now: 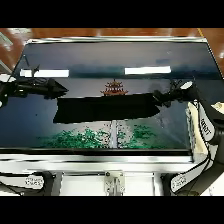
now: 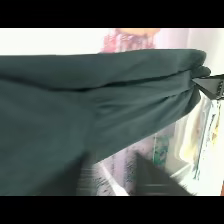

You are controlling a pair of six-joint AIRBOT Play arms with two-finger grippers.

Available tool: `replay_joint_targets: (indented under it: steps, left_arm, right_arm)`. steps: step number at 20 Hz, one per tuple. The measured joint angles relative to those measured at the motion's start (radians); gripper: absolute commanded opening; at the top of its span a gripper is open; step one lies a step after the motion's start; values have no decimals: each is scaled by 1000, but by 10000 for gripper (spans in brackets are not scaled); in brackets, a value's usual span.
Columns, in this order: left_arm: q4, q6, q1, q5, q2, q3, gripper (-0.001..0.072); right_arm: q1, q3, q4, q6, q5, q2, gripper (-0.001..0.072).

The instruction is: Fold the shirts.

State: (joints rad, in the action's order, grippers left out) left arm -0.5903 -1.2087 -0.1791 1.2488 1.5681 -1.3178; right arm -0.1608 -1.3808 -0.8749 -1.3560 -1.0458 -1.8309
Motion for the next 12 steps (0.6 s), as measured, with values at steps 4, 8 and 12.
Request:
replay_joint_targets:
  steps: [4,8,12]
  left_arm:
    - [29,1,183,-163,16,0,36]
    - [104,1,427,-359,97,0,36]
    - [266,14,639,-493,228,-32,36]
  right_arm:
    - [4,-2,18,42,0,162,80]
    - [13,-1,16,19,-77,377,80]
    - [48,-1,-10,-72,-188,563,80]
